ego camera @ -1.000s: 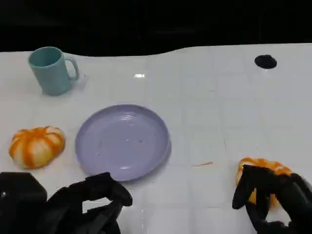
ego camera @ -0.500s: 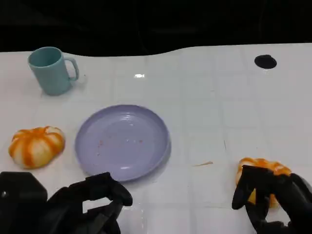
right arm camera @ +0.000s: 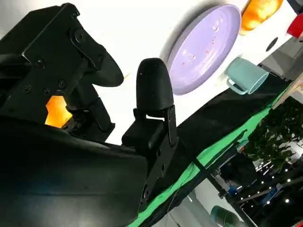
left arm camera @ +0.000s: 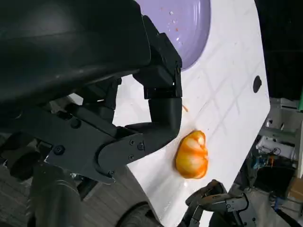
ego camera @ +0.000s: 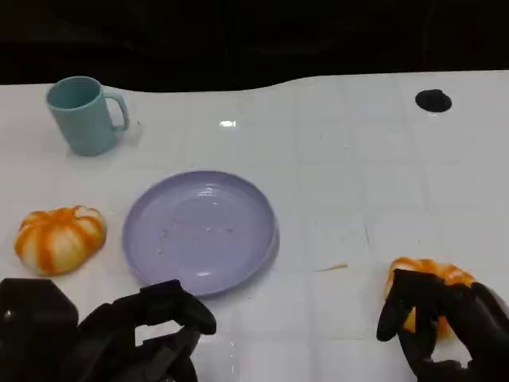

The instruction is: Grasp the bread from the table and place it into the plate.

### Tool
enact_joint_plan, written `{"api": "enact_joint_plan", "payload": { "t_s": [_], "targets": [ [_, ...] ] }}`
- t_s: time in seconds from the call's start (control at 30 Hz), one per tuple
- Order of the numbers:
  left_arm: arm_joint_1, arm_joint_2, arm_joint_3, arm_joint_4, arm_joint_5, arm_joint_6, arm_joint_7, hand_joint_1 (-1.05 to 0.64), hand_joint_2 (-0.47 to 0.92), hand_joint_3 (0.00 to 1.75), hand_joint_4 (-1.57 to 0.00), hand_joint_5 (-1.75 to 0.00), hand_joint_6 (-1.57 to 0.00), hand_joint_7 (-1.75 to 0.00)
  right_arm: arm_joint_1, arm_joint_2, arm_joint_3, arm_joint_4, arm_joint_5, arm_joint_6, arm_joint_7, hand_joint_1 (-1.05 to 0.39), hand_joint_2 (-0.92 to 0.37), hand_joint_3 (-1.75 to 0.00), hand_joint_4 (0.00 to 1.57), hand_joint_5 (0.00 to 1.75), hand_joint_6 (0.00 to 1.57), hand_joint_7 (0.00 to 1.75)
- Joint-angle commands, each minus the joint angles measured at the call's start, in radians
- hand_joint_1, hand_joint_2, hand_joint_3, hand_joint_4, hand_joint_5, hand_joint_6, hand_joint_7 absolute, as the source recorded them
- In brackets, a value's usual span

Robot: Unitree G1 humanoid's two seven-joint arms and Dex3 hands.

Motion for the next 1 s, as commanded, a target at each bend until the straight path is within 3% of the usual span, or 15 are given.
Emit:
{"api": "enact_joint_plan", "payload": {
  "t_s": [0.03,0.3,0.37,0.5,0.6,0.7,0.8,0.9,1.0],
  "targets": [
    [-0.001,0.007,0.007,0.009,0.003,-0.014,-0.004,-0.33,0.8,0.77,-0.67,-1.75,-0.6,-1.46,-0.004,-0.012,-0.009,-0.001,0.004,-0.002,-0.007,0.03,-0.27,-1.47,0.94,1.75,0.78,1.52],
    [-0.001,0.011,0.009,-0.001,0.001,-0.011,-0.004,-0.34,0.79,0.76,-0.66,-1.75,-0.58,-1.46,-0.003,-0.025,-0.017,-0.056,-0.027,0.027,0.006,0.03,-0.24,-1.47,0.93,1.75,0.82,1.38],
    [0.0,0.01,0.011,0.001,0.0,-0.011,-0.004,-0.32,0.8,0.77,-0.66,-1.75,-0.59,-1.46,-0.001,-0.031,-0.016,-0.082,-0.056,0.048,0.011,0.0,-0.27,-1.34,0.87,1.74,0.87,1.12],
    [0.004,0.011,0.01,0.0,0.001,-0.015,-0.005,-0.33,0.8,0.78,-0.67,-1.75,-0.59,-1.48,0.009,-0.038,-0.013,-0.141,-0.149,0.074,-0.008,-0.08,-0.27,-1.12,0.86,1.3,0.95,0.73],
    [0.005,0.011,0.012,-0.001,-0.001,-0.017,-0.008,-0.33,0.8,0.78,-0.67,-1.75,-0.58,-1.48,0.009,-0.058,-0.011,-0.18,-0.238,0.091,-0.002,-0.15,-0.3,-1.01,0.84,1.15,0.93,0.62],
    [0.001,0.011,0.014,0.005,-0.005,-0.014,-0.01,-0.34,0.79,0.78,-0.68,-1.75,-0.59,-1.48,0.003,-0.101,-0.008,-0.223,-0.356,0.111,0.023,-0.24,-0.46,-0.71,0.77,1.05,0.89,0.42],
    [-0.004,0.012,0.014,0.008,-0.005,-0.015,-0.011,-0.34,0.79,0.77,-0.69,-1.75,-0.59,-1.48,-0.006,-0.139,-0.006,-0.268,-0.452,0.141,0.075,-0.34,-0.68,-0.28,0.72,0.68,0.86,0.16],
    [-0.005,0.01,0.011,0.005,-0.003,-0.012,-0.006,-0.34,0.79,0.77,-0.68,-1.75,-0.59,-1.47,-0.014,-0.167,-0.007,-0.33,-0.516,0.19,0.174,-0.41,-0.77,-0.11,0.59,0.49,0.76,0.05],
    [-0.005,0.008,0.009,0.002,-0.003,-0.006,-0.002,-0.33,0.79,0.77,-0.69,-1.75,-0.59,-1.47,-0.018,-0.18,-0.008,-0.384,-0.572,0.233,0.26,-0.45,-0.79,-0.06,0.49,0.41,0.67,0.01]
  ]
}}
